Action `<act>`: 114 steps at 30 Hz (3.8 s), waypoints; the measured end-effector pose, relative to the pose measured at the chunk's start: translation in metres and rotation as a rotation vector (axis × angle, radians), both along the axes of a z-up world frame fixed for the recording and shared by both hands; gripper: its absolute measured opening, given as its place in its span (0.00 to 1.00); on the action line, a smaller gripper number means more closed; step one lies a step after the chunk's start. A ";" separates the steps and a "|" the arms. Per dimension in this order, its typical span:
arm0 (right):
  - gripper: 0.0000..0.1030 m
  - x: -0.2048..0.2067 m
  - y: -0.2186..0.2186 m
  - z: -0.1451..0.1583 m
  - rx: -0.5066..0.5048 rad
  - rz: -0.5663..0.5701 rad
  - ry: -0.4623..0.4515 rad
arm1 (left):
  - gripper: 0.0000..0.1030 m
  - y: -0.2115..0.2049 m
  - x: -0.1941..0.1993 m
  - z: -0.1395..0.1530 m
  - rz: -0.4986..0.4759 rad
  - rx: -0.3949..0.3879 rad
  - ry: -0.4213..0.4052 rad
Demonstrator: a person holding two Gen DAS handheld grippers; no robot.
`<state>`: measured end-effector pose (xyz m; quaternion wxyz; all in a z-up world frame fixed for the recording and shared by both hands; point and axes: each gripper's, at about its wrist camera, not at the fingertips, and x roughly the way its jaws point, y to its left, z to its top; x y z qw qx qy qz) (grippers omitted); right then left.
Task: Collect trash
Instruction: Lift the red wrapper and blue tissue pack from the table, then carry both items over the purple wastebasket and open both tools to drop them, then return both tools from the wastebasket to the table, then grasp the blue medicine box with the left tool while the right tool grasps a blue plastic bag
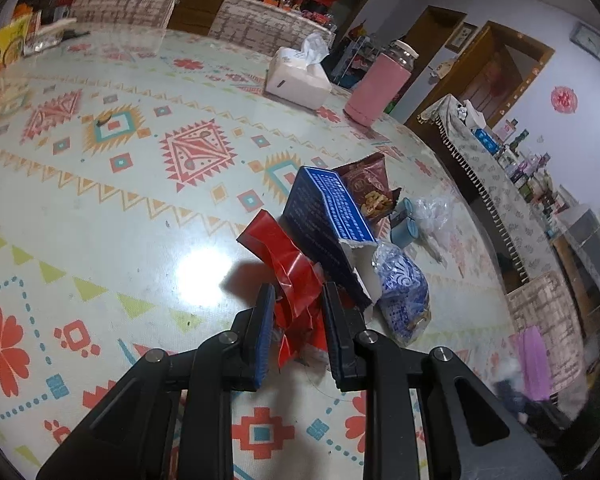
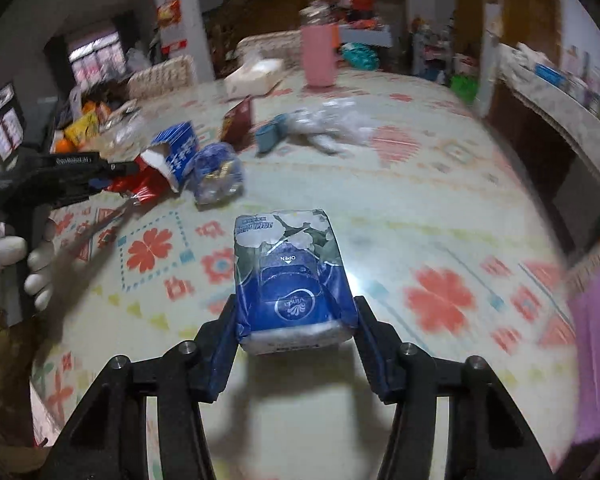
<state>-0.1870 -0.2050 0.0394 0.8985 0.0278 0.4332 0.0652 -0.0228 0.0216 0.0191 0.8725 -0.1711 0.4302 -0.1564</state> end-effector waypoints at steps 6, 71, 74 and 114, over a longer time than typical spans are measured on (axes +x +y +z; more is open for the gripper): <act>0.57 -0.047 -0.043 0.024 0.014 -0.093 -0.062 | 0.22 -0.012 -0.034 0.012 -0.021 0.066 -0.032; 0.78 -0.162 -0.325 0.014 0.306 -0.645 -0.200 | 0.71 -0.422 -0.135 0.071 -0.717 0.176 -0.128; 0.78 -0.154 -0.309 0.015 0.309 -0.615 -0.196 | 0.72 -0.392 -0.130 0.065 -0.669 0.185 -0.110; 0.89 0.022 -0.069 -0.009 0.317 -0.162 -0.114 | 0.30 -0.055 0.069 0.001 0.068 0.063 0.177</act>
